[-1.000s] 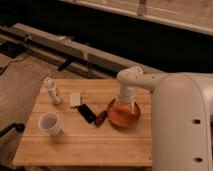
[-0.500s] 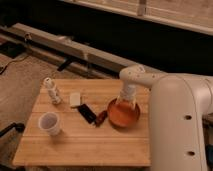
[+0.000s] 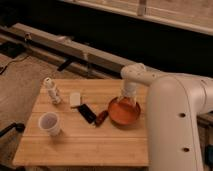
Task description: Push the ceramic bowl across the table
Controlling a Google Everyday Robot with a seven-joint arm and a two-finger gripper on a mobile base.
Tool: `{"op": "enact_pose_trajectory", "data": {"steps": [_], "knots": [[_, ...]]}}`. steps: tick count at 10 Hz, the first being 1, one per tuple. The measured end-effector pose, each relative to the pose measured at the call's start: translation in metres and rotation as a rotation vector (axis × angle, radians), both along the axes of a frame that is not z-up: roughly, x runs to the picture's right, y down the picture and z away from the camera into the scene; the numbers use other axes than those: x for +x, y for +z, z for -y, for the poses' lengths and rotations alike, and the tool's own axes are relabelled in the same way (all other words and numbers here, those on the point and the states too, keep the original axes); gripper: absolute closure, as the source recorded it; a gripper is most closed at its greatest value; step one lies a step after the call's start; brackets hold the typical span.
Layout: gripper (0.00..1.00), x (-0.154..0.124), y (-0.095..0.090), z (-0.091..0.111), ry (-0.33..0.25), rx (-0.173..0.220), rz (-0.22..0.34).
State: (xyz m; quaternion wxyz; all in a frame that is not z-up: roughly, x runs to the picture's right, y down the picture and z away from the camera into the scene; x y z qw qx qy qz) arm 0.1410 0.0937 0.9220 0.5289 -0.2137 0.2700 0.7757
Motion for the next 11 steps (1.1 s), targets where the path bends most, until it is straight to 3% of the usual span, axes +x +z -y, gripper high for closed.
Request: {"op": "enact_pose_trajectory", "data": {"steps": [11], "knots": [[0.33,0.033,0.028,0.032,-0.022,0.047,-0.017]]}}
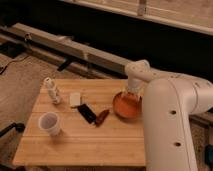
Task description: Push the ceramic bowl across the table
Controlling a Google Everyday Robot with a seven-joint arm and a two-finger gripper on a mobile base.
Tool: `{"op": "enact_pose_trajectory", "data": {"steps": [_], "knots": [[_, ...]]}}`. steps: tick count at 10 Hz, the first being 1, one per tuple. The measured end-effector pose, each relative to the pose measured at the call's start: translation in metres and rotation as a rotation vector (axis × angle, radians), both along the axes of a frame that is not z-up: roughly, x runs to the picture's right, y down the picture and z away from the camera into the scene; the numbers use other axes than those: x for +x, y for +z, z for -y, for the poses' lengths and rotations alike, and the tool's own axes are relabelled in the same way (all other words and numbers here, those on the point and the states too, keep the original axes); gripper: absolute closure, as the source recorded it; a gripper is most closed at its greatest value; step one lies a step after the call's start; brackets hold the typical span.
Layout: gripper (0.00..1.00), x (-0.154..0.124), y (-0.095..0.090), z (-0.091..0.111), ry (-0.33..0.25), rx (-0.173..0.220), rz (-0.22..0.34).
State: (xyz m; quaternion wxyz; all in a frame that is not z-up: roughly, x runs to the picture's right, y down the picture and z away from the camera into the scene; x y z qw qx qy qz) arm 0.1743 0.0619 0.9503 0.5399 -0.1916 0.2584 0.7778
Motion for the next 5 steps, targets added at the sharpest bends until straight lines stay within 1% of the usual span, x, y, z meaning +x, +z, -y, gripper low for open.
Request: {"op": "enact_pose_trajectory", "data": {"steps": [5], "knots": [[0.33,0.008,0.016,0.015,-0.013,0.013,0.006]]}}
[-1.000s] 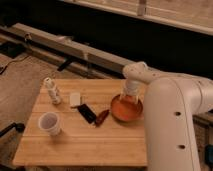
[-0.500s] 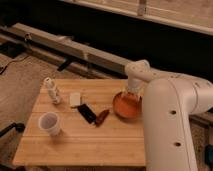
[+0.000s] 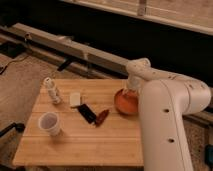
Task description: Push the ceramic bowl across the table
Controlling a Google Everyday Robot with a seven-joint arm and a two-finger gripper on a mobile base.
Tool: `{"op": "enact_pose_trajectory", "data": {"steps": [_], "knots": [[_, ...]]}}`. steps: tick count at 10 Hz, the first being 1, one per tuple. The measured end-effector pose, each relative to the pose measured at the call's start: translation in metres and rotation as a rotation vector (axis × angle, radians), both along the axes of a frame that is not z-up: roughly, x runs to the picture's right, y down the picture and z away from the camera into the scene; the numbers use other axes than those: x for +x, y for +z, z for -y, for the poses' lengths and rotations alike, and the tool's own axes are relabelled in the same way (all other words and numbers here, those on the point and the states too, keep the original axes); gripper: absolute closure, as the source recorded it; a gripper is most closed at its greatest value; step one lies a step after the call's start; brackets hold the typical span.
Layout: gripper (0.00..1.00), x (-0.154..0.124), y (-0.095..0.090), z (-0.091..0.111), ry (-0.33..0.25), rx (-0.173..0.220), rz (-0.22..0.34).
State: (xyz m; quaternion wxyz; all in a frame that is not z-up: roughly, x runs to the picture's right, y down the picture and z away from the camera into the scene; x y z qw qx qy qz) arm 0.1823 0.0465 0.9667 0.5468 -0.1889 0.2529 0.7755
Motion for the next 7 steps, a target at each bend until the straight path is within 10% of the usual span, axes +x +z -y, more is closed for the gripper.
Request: {"op": "enact_pose_trajectory", "data": {"steps": [7], "knots": [[0.33,-0.009,0.013,0.019,-0.038,0.071,0.057]]}}
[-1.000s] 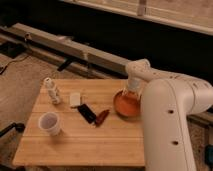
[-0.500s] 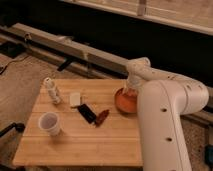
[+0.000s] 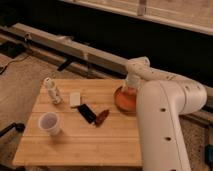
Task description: Push the ceramic bowl across the table
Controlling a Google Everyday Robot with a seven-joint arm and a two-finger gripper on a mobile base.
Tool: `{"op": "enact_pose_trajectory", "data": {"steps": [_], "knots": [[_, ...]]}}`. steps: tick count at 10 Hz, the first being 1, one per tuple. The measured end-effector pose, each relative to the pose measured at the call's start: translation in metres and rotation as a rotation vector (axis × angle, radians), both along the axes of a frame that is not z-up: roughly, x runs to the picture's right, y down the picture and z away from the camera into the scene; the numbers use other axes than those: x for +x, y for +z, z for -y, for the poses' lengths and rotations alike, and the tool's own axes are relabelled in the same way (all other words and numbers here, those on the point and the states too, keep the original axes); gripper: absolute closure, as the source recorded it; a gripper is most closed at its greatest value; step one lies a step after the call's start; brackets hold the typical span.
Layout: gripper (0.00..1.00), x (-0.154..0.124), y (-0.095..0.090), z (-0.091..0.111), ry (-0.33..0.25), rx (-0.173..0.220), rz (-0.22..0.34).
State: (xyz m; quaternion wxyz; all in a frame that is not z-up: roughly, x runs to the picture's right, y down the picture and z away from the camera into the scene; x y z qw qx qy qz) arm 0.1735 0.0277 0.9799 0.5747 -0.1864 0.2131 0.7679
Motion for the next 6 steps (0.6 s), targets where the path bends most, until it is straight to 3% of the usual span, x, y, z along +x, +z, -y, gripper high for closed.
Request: {"op": "enact_pose_trajectory", "data": {"steps": [3,6], "knots": [[0.33,-0.004,-0.012,0.005,-0.029,0.094,0.037],[0.33,-0.017,-0.035,0.006,-0.076,0.089,0.007]]}}
